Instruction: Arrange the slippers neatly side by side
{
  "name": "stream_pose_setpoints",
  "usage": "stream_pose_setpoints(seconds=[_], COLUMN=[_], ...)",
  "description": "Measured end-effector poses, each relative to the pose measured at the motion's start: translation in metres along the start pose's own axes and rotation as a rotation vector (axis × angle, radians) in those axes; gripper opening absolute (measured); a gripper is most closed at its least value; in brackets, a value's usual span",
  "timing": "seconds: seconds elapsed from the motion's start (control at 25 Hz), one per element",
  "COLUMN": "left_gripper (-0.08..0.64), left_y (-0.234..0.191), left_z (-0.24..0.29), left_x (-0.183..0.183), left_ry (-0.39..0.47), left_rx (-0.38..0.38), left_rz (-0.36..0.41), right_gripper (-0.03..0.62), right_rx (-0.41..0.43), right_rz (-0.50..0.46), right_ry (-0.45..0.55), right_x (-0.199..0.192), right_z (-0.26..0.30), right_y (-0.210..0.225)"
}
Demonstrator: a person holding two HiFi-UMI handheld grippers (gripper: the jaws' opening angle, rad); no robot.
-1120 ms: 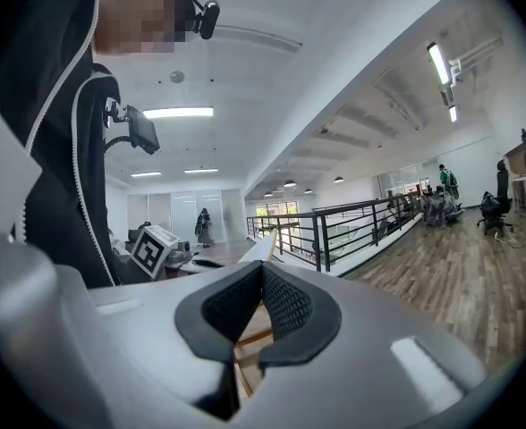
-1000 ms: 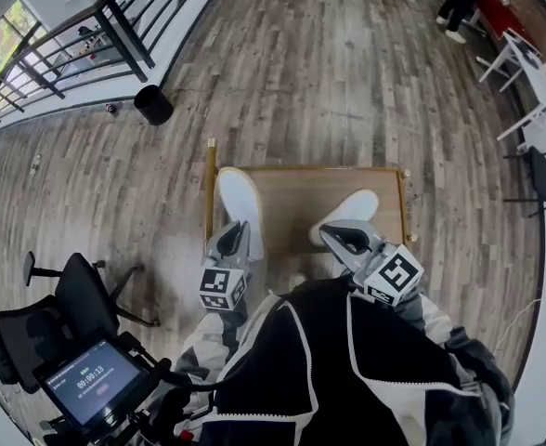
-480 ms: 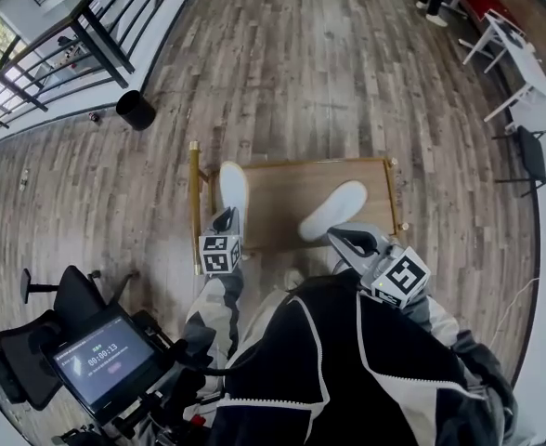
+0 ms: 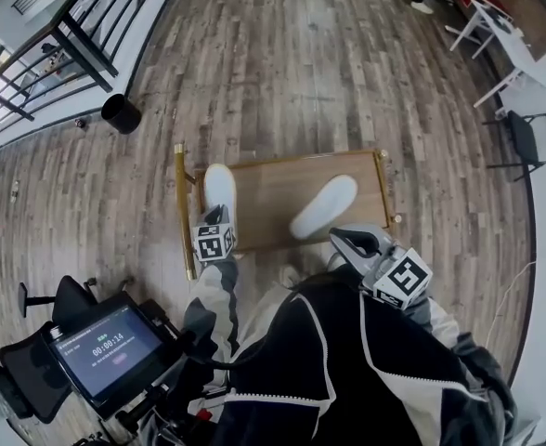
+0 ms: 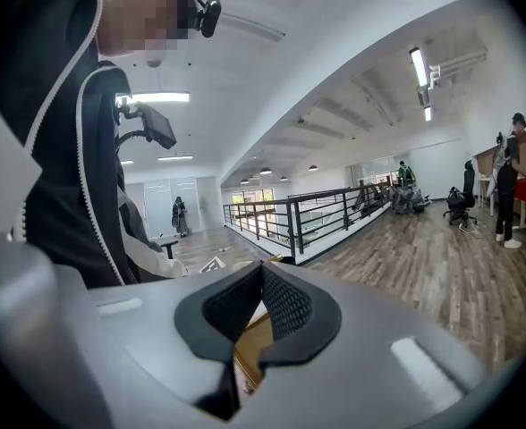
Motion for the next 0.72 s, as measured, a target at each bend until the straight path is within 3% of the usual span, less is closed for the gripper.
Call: stream_pose_setpoints(seconds=[0.52, 0.72], left_gripper=[0.034, 0.135], left_y=[-0.013, -0.011], left_z=[0.015, 0.023], left_x=[-0.017, -0.022], left_ry=[-0.095, -0.12], left_rx=[0.018, 0.004], left_rz=[-0.047, -0.05], right_gripper=[0.004, 0.003], right_rx=[-0.023, -0.035], right_rz=[-0.007, 0.012], right_ry=[-0.038, -0.039], right_x=[0.001, 0.001], right_z=[-0.01, -0.011], right_y=[-0.016, -0.017])
Point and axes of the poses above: the fingertips, and each gripper's own axes: z forward along the fingers, y to its right, x out of its top, the point moved 7 cm from there along -z, backward along the fingers
